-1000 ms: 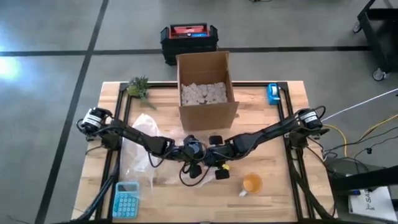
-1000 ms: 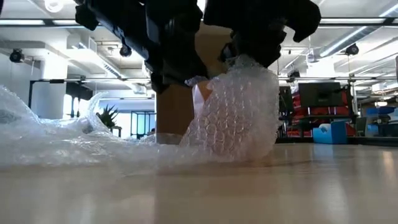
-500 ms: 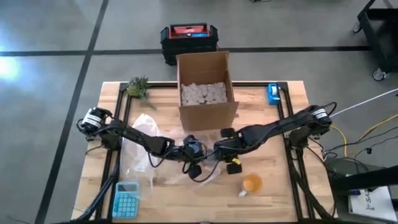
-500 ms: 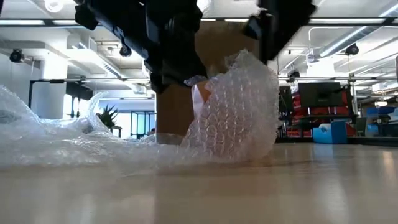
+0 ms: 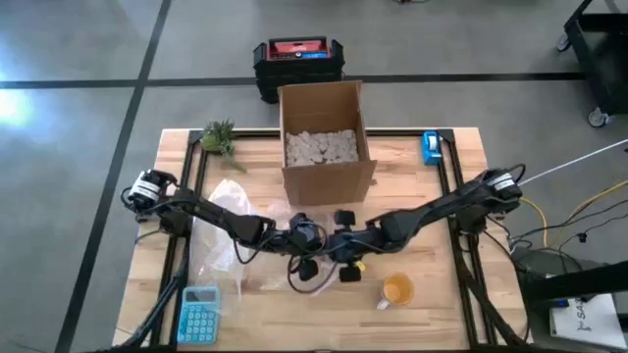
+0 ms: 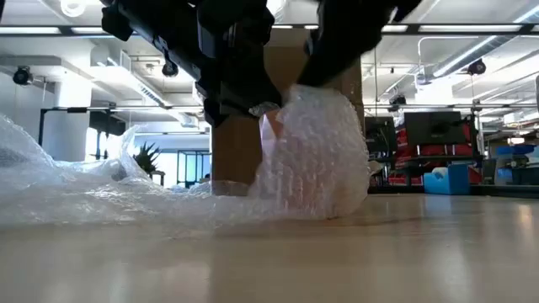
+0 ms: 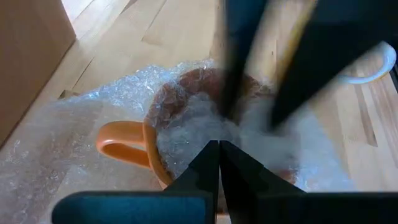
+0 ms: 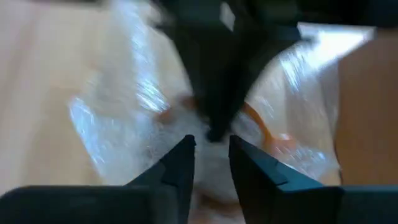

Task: Wrap mug
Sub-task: Wrap the orange mug with bubble wrap

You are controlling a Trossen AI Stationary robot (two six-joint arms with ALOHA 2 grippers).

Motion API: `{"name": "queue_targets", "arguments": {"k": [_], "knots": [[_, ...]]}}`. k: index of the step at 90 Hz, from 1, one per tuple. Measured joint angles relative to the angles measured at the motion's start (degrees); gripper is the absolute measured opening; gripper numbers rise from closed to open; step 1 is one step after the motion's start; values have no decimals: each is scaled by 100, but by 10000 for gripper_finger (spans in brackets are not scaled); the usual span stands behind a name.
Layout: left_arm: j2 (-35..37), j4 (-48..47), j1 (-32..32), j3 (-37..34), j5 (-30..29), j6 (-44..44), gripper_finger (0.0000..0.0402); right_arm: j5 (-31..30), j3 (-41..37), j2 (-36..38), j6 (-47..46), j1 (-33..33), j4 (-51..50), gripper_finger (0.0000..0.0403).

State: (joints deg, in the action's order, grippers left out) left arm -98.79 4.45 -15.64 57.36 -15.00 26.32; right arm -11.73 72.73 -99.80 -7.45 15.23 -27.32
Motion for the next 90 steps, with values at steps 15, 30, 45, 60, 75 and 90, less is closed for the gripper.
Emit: {"name": "queue_targets", "arguments": {"k": [15,30,45,60,75,90], "knots": [[157,-93,0,-2,172,34,0,11,-3,-352,-96,-130,28,26],[635,-249,-6,98,258,-16,0,11,-4,-419,-89,-128,51,6],[529,-104,-6,77,258,-37,0,13,-4,-419,-45,-128,23,3],[37,75,-4,61,227,-78,0,12,-7,-421,-19,-129,27,2],[-158,144,-11,62,-79,29,0,20,213,-418,-31,-125,-433,3],[-144,121,-7,63,-87,36,0,13,895,-225,103,-126,-1628,3]]}}
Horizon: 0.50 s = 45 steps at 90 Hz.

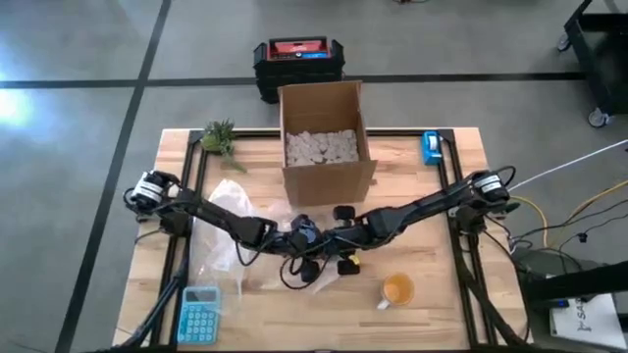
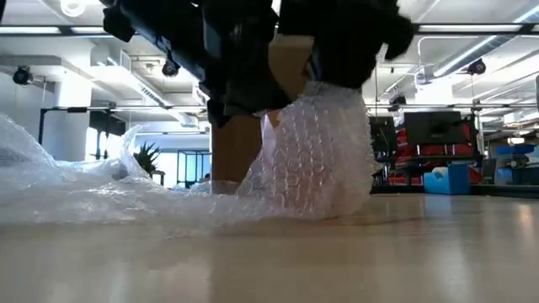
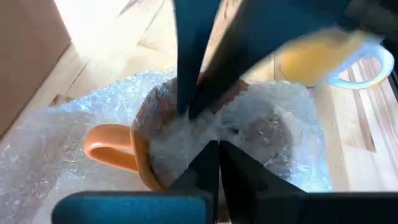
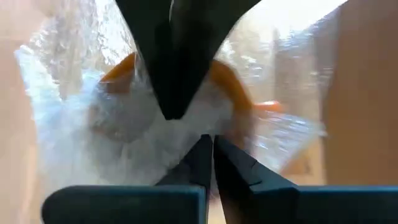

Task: Wrap mug
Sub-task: Wrap the orange mug with bubble wrap

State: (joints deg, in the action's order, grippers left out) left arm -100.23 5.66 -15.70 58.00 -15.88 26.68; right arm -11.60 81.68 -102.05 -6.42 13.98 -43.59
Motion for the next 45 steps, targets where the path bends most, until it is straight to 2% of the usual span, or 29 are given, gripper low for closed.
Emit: {"name": "queue_targets", "arguments": {"k": [11,20,25,34,45], "knots": [[7,-15,2,0,0,17,0,121,323,245,0,32,-833,2],[7,-25,4,0,-2,17,0,877,307,426,-2,132,-1189,2],[7,-24,4,0,-2,17,0,1157,224,445,6,216,-927,2],[7,-19,7,0,-2,17,0,1192,32,280,110,327,-108,2],[7,1,7,-2,-2,17,0,619,-108,-88,223,272,605,2]]}}
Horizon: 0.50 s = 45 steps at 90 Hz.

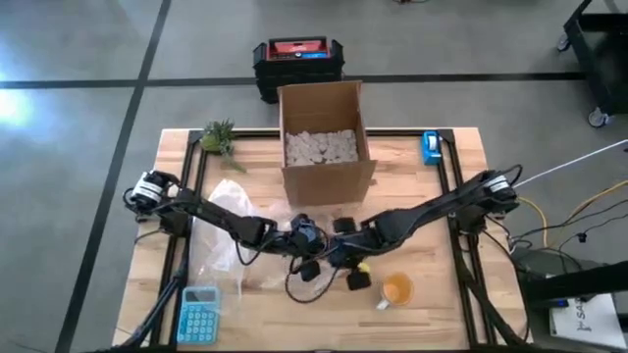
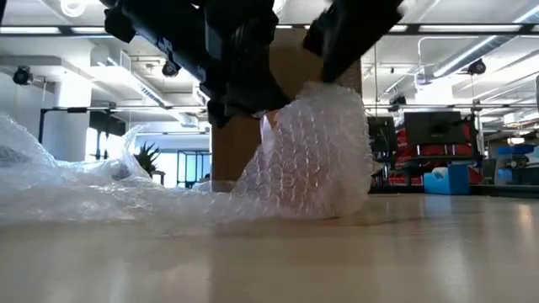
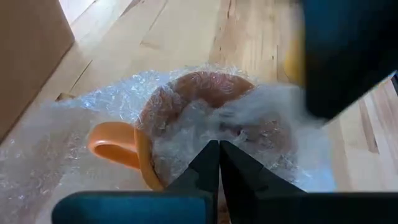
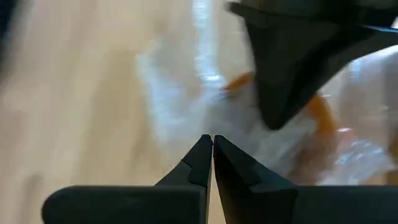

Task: Wrap mug
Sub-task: Wrap the orange mug with bubble wrap

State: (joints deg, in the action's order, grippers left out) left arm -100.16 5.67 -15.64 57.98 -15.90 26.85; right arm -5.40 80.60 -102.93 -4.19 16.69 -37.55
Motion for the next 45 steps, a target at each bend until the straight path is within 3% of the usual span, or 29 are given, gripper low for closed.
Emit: {"name": "queue_targets", "arguments": {"k": [7,32,45], "knots": [[20,-27,1,-8,27,45,0,-344,-2,-199,104,-100,10,2],[581,-494,-96,22,179,114,0,-204,-71,-510,127,-245,98,2],[1201,-1820,-220,52,199,364,0,-203,-13,-453,130,-250,4,2]]}}
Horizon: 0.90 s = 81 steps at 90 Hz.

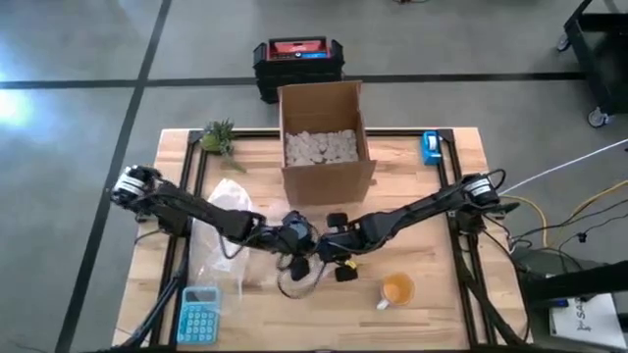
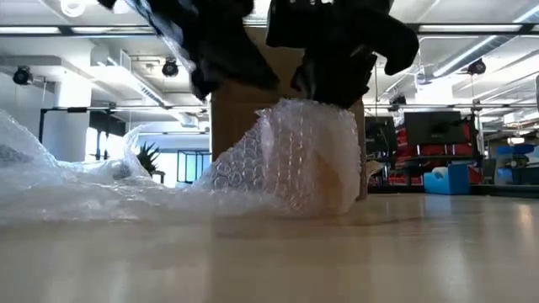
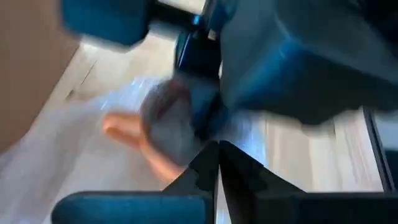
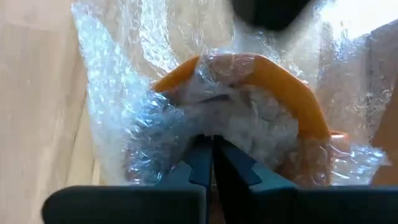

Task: Wrap mug
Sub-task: Wrap the orange mug with bubble wrap

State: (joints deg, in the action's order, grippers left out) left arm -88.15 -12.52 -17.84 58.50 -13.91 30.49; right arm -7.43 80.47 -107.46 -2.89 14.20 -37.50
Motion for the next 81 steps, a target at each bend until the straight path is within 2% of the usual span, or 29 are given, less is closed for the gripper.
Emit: {"name": "queue_targets", "arguments": {"k": [11,22,35,44,57,70,81], "knots": [[352,-1367,-25,-8,-71,472,0,-3,213,251,6,23,-282,2],[528,-2150,-23,-97,-179,627,0,36,547,652,-11,50,-1433,2],[529,-2346,27,-350,-202,613,5,36,471,1295,-456,127,-2115,2],[413,-2325,75,-594,-222,629,34,30,48,1747,-963,251,-2225,2],[253,-2084,130,-930,-203,806,112,-25,-1005,2271,-1587,447,-1691,2],[122,-1477,163,-1226,-205,536,200,-33,-2235,2527,-1973,570,-402,2],[-66,-1210,178,-1431,-197,498,237,-9,-2988,2504,-2165,595,777,2]]}}
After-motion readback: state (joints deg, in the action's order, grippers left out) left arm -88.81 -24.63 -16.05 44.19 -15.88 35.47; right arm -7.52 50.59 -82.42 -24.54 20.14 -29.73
